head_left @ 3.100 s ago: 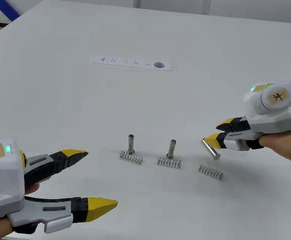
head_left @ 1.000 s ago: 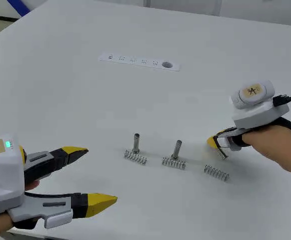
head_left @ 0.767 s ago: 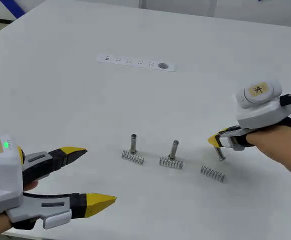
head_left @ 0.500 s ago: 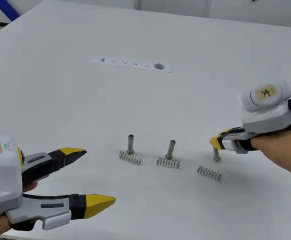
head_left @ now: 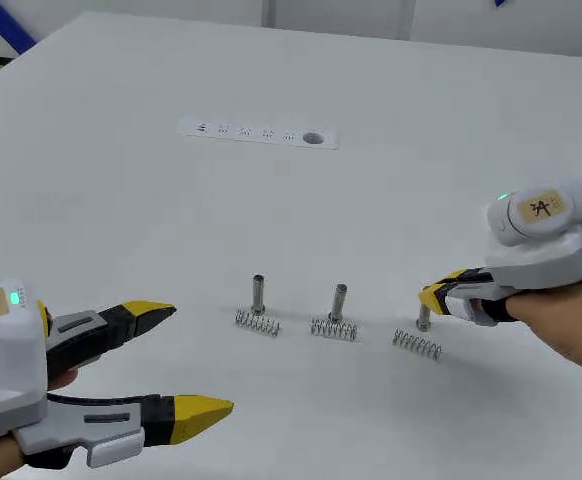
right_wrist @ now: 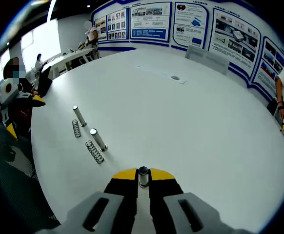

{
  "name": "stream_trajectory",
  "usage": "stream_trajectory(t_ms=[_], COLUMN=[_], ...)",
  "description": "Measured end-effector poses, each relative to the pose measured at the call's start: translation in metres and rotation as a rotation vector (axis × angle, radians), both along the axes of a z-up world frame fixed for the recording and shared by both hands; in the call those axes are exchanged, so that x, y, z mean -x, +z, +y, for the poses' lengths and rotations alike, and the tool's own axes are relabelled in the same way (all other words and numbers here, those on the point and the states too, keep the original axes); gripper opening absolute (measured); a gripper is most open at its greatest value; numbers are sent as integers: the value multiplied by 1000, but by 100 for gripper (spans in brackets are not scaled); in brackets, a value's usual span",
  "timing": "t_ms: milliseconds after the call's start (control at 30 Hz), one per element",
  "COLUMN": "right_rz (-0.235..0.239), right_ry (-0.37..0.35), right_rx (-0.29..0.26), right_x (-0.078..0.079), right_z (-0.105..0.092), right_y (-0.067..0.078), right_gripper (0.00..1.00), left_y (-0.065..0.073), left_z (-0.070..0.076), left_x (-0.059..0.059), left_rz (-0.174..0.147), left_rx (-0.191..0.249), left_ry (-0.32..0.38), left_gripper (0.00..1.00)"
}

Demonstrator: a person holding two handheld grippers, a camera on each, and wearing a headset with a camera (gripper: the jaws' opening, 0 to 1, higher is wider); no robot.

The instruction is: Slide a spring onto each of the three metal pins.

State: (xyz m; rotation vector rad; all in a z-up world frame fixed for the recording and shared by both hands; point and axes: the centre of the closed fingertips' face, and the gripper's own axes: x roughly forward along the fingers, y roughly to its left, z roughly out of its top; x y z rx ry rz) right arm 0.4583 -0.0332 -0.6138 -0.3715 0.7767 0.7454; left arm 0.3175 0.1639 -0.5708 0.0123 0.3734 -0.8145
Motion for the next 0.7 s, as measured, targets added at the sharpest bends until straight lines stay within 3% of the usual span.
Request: stream_trajectory(t_ms=[367,700], right_rz=[-13,-28], right_ry=[7,15], right_rx=[14,-9], right_x=[7,8], right_z=[-5,-3], right_y=[-5,-1], right_gripper=[10,14], left_y=[-1,-1], left_z=[-2,-4], left_x=[2,1], left_rz=[6,5], left_rx=[-3,-3], left_ry=[-6,-11], left_gripper=[74,74])
